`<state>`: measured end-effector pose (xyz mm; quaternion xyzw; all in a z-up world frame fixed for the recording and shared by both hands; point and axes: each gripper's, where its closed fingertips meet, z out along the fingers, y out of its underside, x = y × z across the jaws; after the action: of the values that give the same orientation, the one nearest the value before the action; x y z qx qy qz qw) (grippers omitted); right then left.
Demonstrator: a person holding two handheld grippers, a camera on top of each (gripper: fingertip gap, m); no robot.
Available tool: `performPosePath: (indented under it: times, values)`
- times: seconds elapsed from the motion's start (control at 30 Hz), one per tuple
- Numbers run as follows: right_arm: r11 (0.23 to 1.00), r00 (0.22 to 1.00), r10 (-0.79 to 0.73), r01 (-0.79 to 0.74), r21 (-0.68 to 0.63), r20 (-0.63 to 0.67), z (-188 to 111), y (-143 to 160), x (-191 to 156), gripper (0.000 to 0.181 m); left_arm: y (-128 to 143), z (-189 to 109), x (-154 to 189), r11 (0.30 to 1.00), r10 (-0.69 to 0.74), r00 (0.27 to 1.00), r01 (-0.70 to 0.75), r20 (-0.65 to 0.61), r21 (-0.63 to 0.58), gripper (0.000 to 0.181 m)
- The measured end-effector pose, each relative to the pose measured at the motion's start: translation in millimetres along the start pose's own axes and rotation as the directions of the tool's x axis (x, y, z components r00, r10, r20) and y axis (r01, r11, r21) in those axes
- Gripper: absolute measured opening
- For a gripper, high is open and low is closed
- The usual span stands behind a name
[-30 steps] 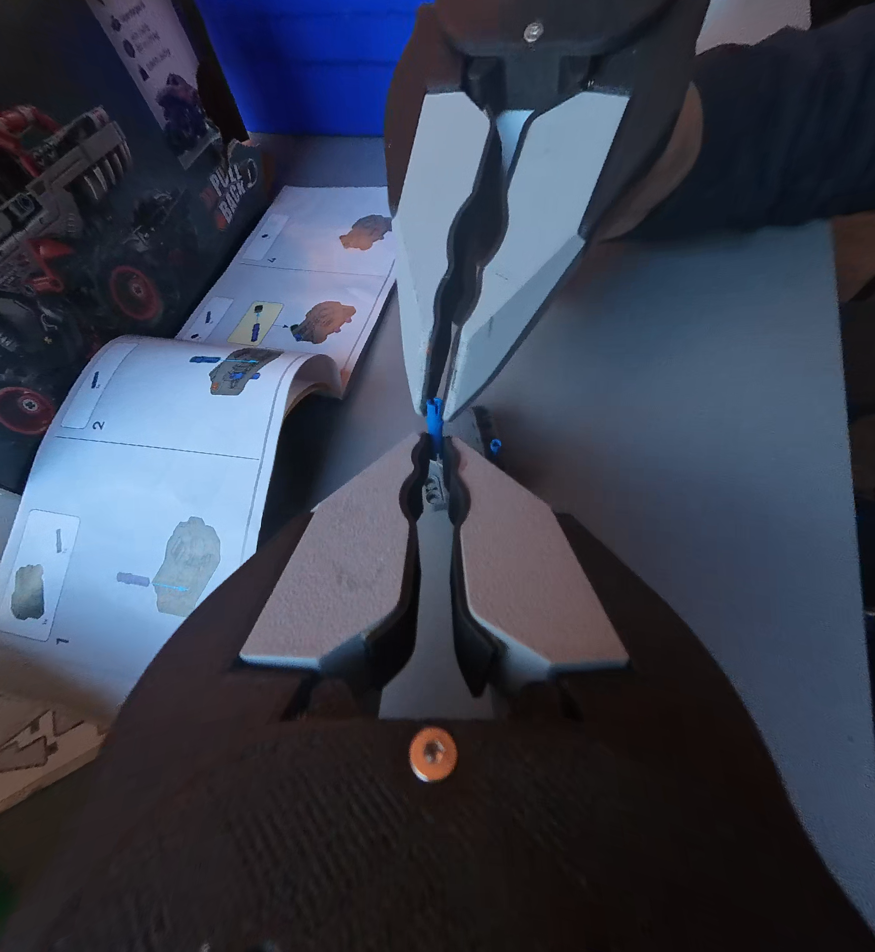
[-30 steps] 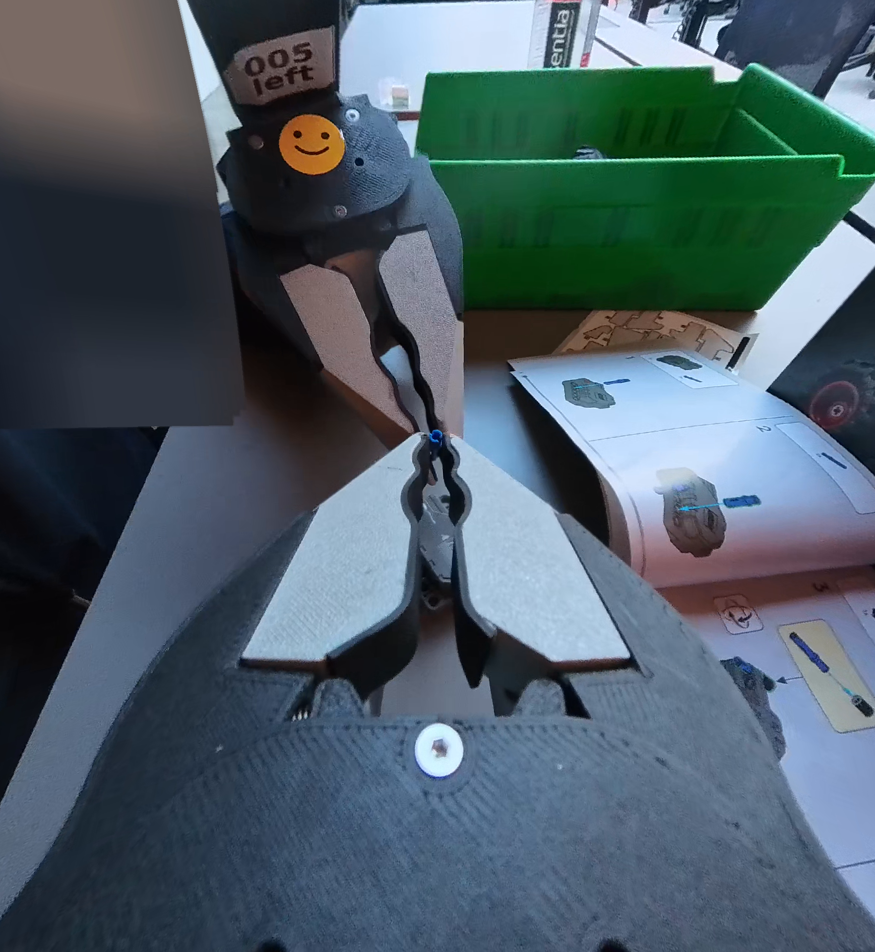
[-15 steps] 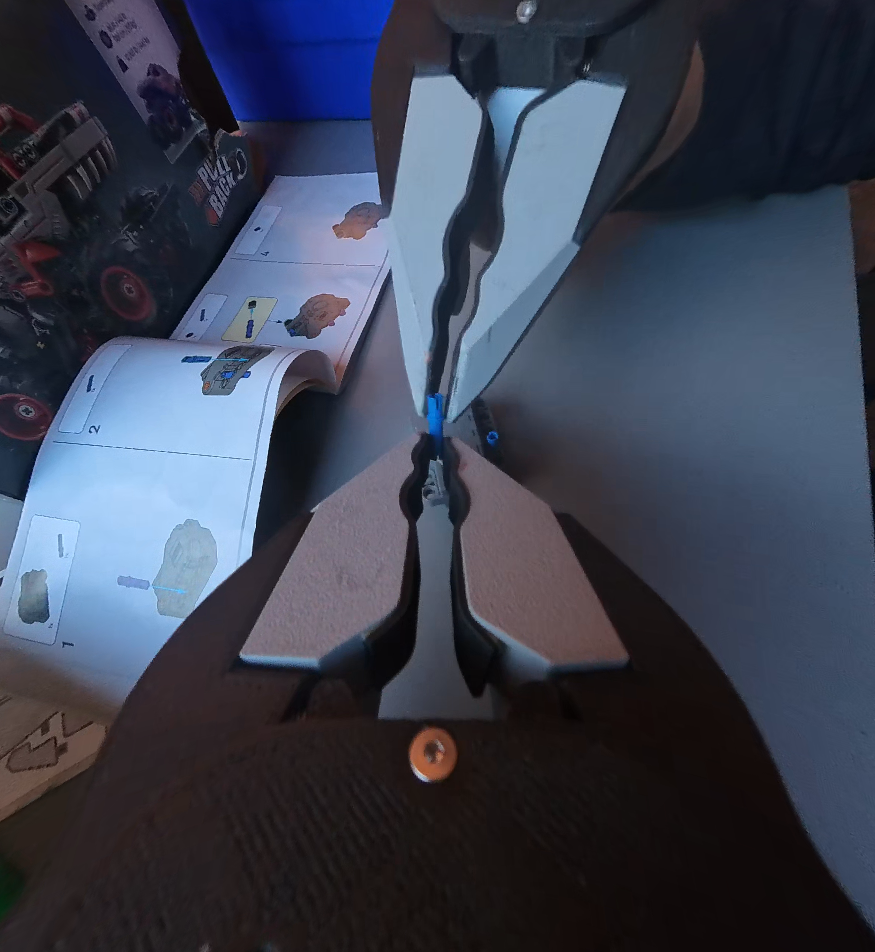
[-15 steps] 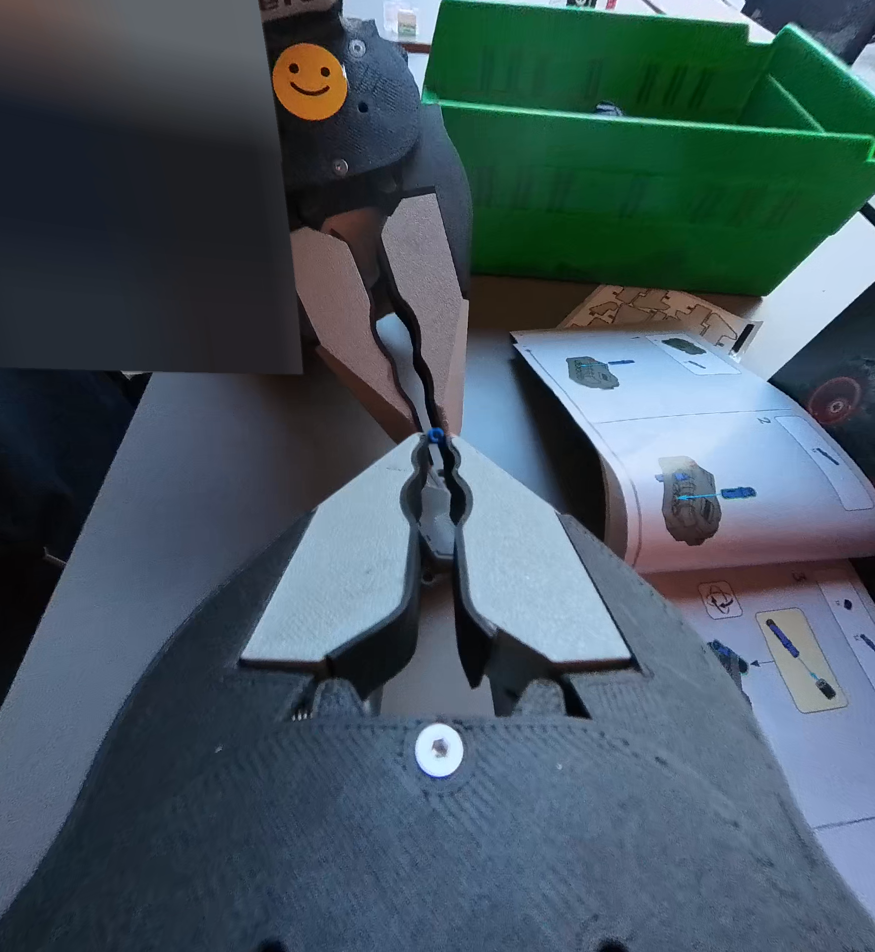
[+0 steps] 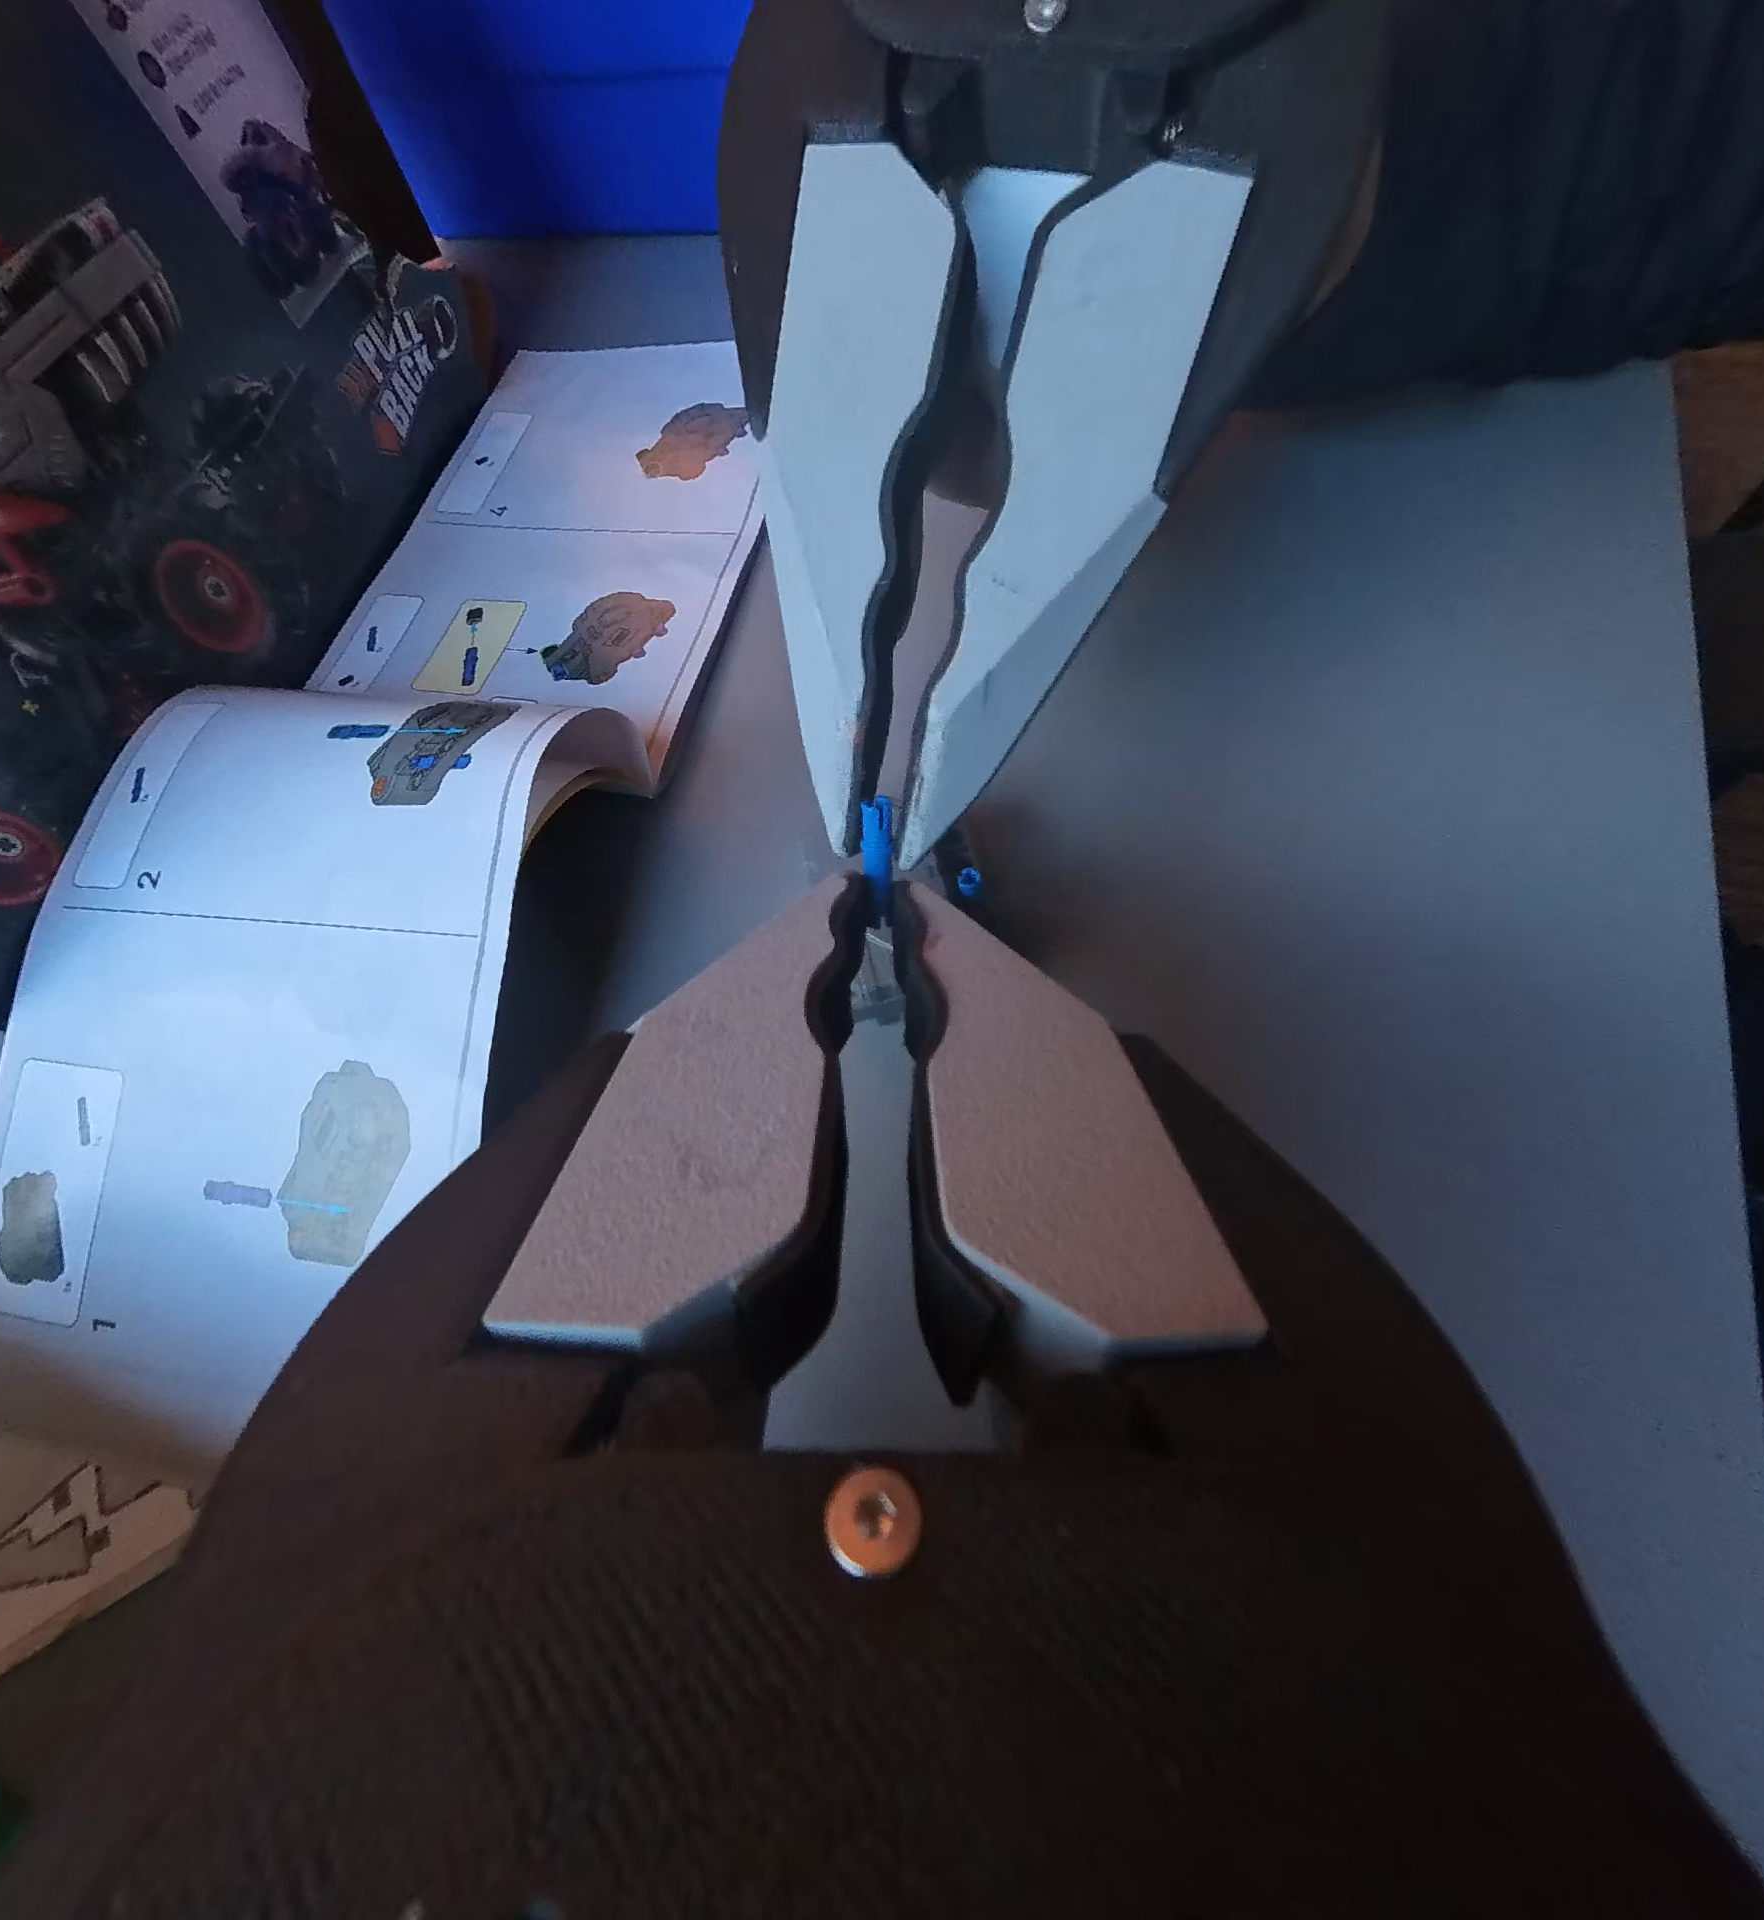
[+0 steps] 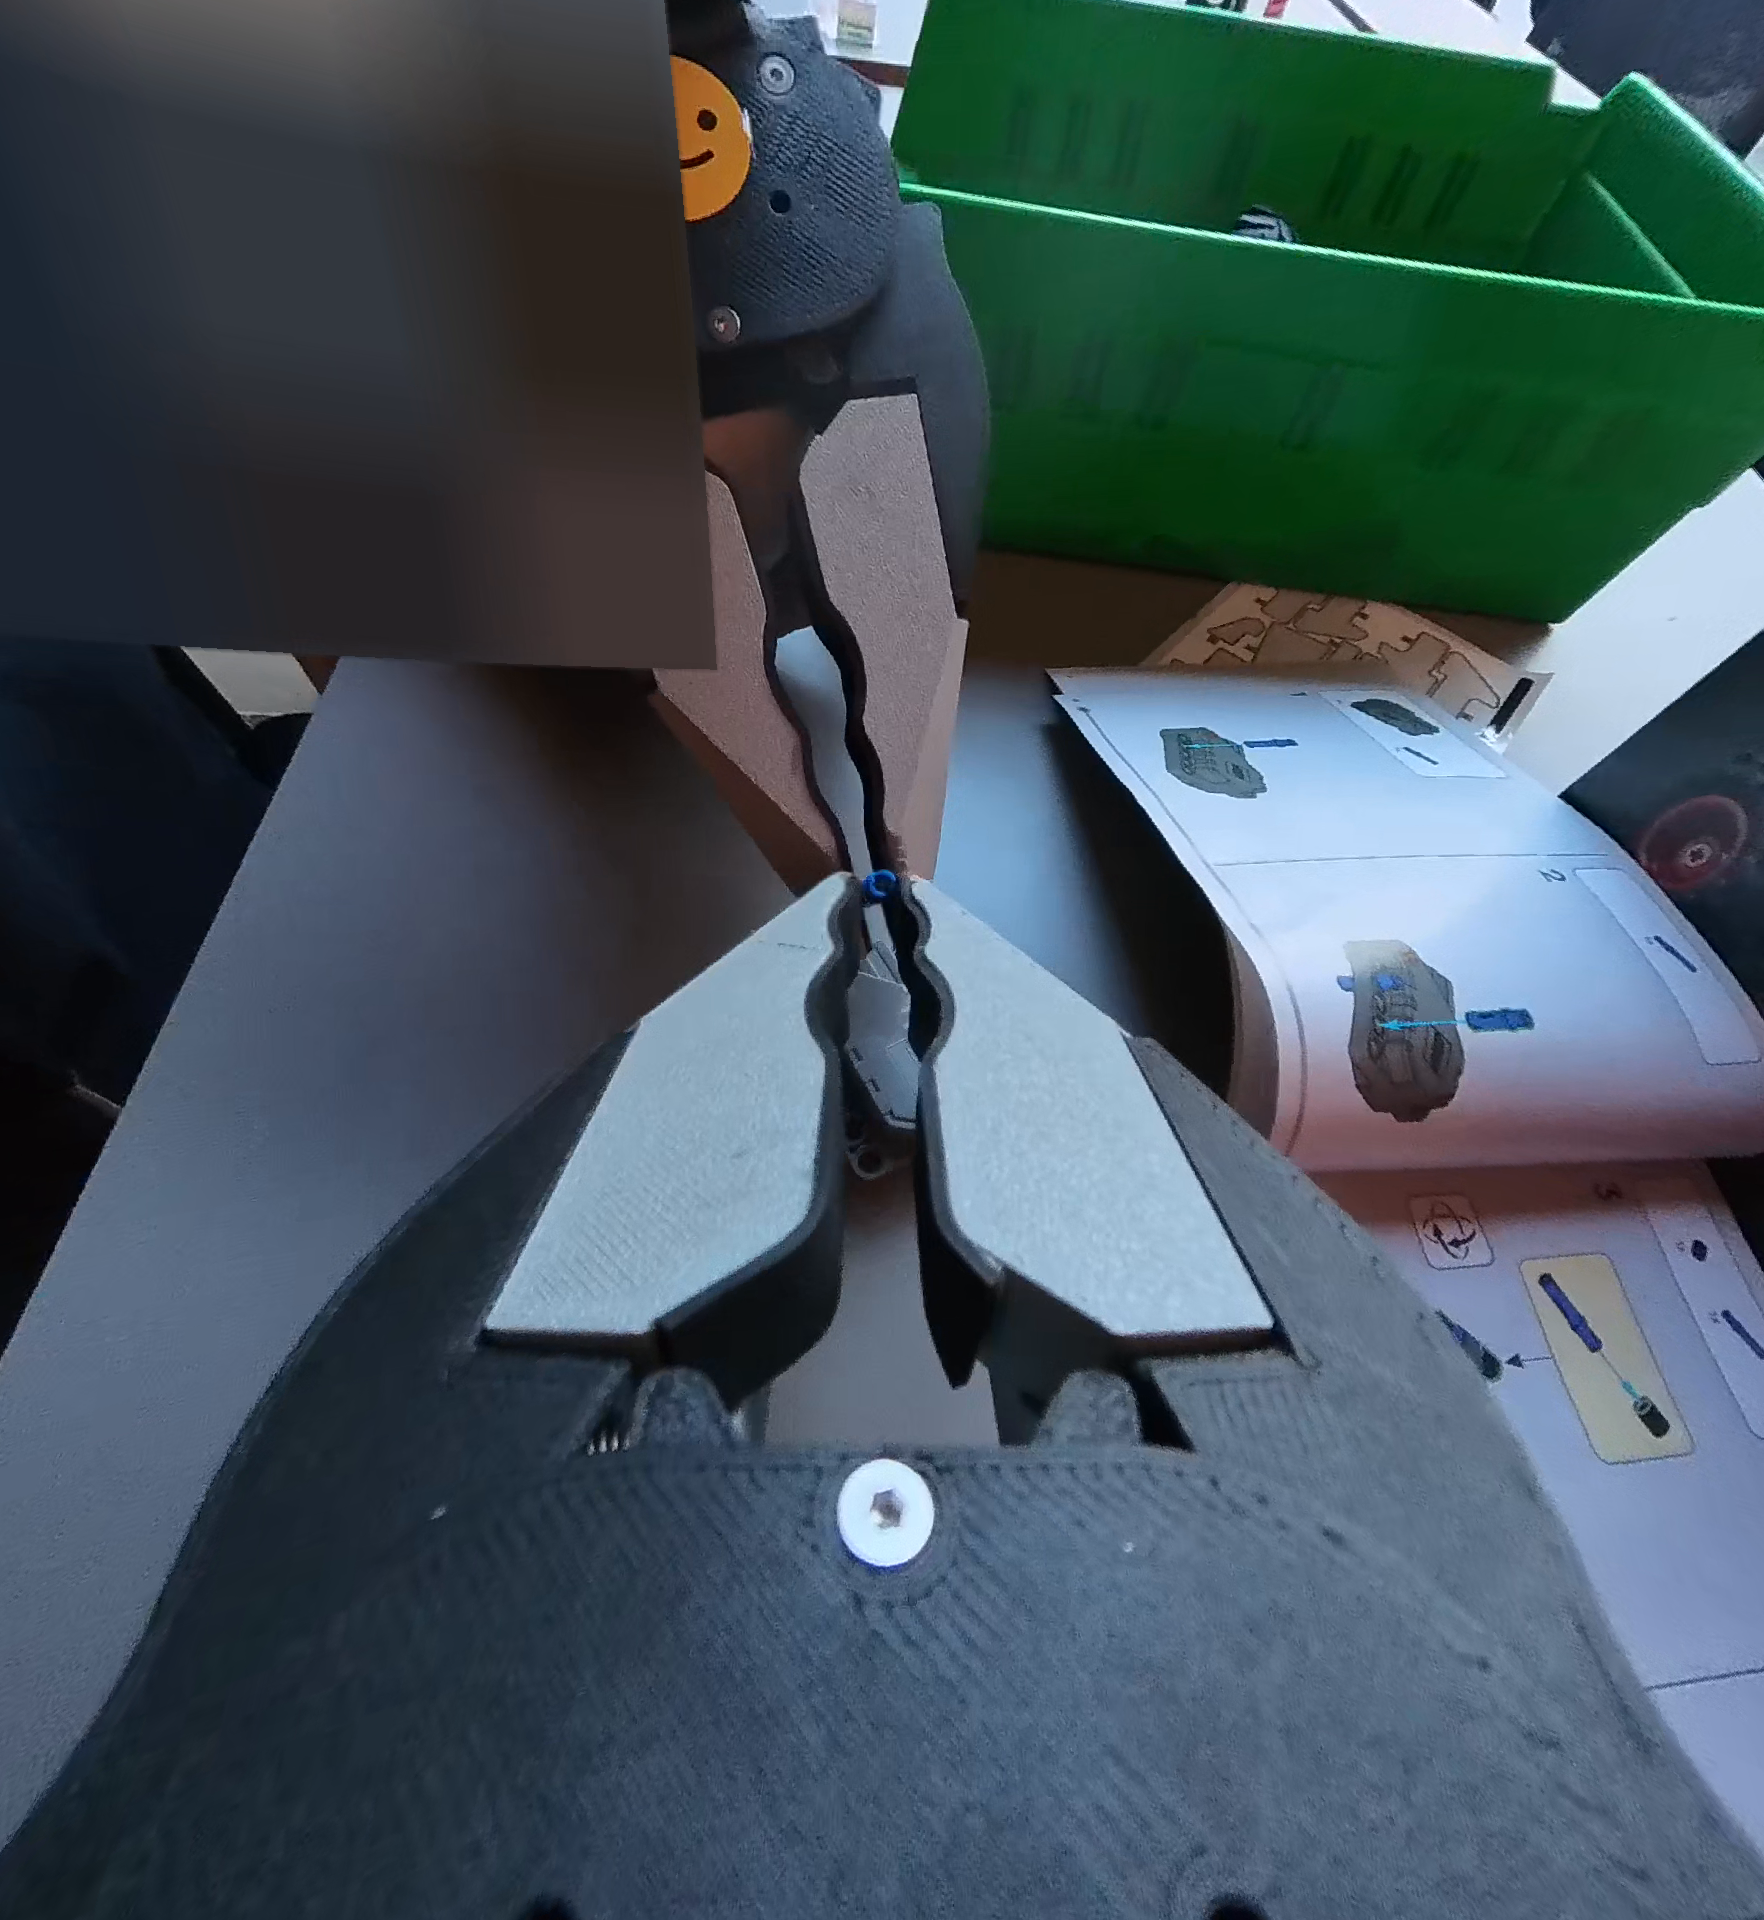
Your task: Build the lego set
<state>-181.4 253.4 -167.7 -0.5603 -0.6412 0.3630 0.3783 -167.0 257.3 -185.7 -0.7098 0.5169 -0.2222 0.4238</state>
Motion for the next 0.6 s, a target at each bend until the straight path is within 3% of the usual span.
performPosePath:
  times: [0.03, 0.27, 0.33, 0.37, 0.6]
  values:
    - [1.000, 1.000, -0.003, 0.003, -0.004, -0.001, 0, 0, 0, 0.003, 0, 0, 0, 1.000, 0.003, 1.000, -0.003, 0.001, 0.000, 0.001]
    - [1.000, 1.000, -0.015, 0.015, -0.025, 0.000, -2, 2, -1, 0.002, -1, 2, 1, 0.999, -0.036, 0.999, 0.036, -0.020, 0.024, 0.003]
    - [0.999, 1.000, -0.005, 0.005, -0.033, -0.011, -6, 2, 3, 0.002, 6, 6, -2, 0.997, -0.080, 0.997, 0.079, -0.017, -0.018, 0.035]
    - [0.999, 1.000, -0.002, 0.001, -0.038, -0.014, -10, 3, 4, 0.002, 11, 8, -4, 0.995, -0.090, 0.996, 0.089, -0.007, -0.039, 0.040]
    - [0.986, 0.999, -0.038, 0.042, -0.160, 0.029, -26, 22, -2, 0.001, 26, 20, 2, 0.990, -0.038, 0.999, 0.036, -0.010, -0.139, 0.050]
